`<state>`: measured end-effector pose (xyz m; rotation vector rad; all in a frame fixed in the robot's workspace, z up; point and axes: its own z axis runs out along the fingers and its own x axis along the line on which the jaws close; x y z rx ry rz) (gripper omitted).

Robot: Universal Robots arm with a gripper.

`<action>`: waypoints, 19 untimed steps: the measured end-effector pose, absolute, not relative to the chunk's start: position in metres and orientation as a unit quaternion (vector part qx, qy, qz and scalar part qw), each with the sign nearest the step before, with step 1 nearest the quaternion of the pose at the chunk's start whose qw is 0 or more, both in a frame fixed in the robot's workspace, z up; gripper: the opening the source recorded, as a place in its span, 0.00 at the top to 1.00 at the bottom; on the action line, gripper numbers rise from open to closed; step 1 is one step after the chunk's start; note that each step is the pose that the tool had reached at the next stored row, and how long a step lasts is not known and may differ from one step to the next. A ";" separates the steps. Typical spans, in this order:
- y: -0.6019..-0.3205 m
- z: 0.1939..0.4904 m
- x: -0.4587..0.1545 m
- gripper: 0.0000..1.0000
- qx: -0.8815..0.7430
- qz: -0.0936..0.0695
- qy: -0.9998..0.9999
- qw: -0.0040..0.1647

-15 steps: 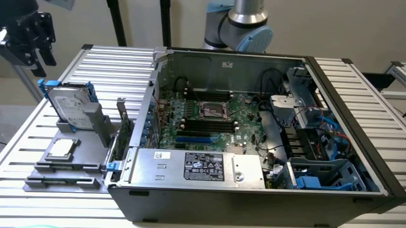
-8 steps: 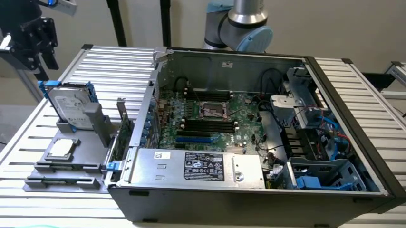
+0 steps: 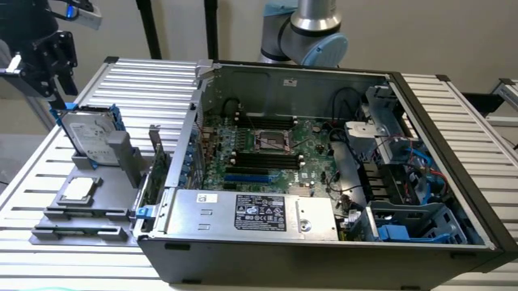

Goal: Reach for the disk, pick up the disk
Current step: 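Pick up the disk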

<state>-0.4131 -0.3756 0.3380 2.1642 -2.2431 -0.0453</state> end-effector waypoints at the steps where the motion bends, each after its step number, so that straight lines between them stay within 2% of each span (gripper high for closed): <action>1: -0.376 0.336 -0.413 0.52 0.695 -0.015 -0.719 0.012; 19: -0.376 0.312 -0.414 0.52 0.701 -0.014 -0.713 0.012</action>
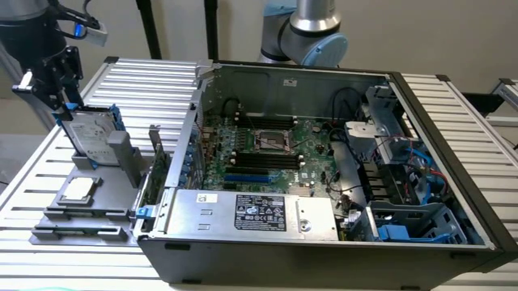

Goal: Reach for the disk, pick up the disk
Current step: 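Pick up the disk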

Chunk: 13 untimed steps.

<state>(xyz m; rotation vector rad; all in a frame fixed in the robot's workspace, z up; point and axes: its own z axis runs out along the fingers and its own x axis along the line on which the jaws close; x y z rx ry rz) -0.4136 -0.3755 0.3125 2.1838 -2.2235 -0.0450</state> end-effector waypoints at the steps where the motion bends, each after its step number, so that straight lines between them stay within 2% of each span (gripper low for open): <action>1: -0.376 0.311 -0.414 0.52 0.701 -0.014 -0.712 0.012; 13: -0.376 0.299 -0.420 0.52 0.704 -0.010 -0.710 0.008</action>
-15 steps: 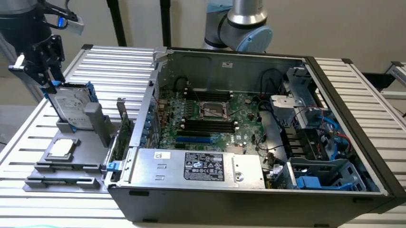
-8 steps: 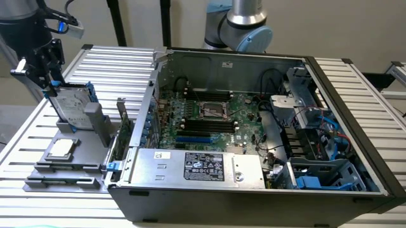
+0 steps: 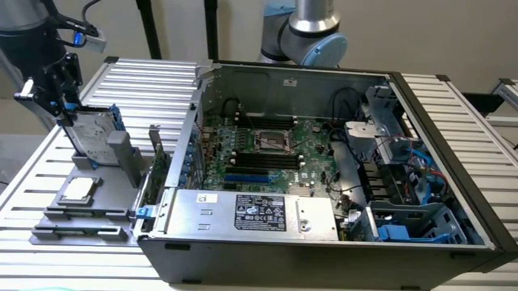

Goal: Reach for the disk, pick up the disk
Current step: 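Pick up the disk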

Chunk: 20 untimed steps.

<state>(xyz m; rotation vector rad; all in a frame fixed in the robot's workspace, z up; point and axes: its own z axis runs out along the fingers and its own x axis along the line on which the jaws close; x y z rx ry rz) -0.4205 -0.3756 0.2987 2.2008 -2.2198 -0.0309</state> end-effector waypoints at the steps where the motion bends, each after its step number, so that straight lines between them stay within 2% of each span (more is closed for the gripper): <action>1: -0.376 0.298 -0.421 0.52 0.704 -0.010 -0.710 0.008; 20: -0.376 0.294 -0.421 0.52 0.704 -0.007 -0.710 0.005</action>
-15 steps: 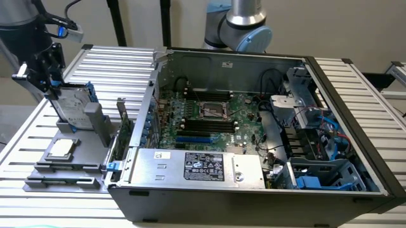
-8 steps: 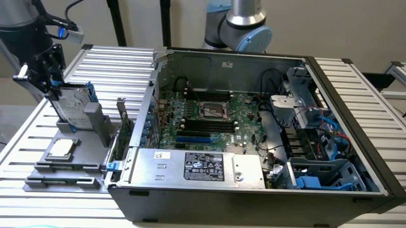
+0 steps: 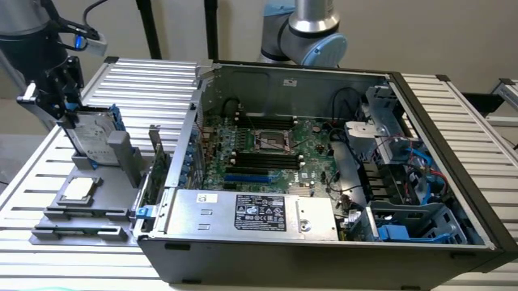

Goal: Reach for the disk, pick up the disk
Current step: 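Pick up the disk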

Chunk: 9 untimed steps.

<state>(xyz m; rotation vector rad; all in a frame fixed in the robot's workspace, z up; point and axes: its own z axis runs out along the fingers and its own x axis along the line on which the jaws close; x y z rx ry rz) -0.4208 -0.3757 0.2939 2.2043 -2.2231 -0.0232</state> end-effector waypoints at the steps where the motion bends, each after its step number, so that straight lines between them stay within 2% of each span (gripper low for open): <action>1: -0.376 0.294 -0.421 0.54 0.704 -0.007 -0.710 0.005; 2: -0.376 0.294 -0.421 0.54 0.704 -0.007 -0.710 0.006; 3: -0.376 0.294 -0.421 0.60 0.704 -0.007 -0.710 0.006; 4: -0.376 0.294 -0.421 0.60 0.704 -0.007 -0.710 0.006; 5: -0.376 0.294 -0.421 0.67 0.704 -0.007 -0.710 0.006; 9: -0.376 0.294 -0.421 0.67 0.704 -0.007 -0.710 0.005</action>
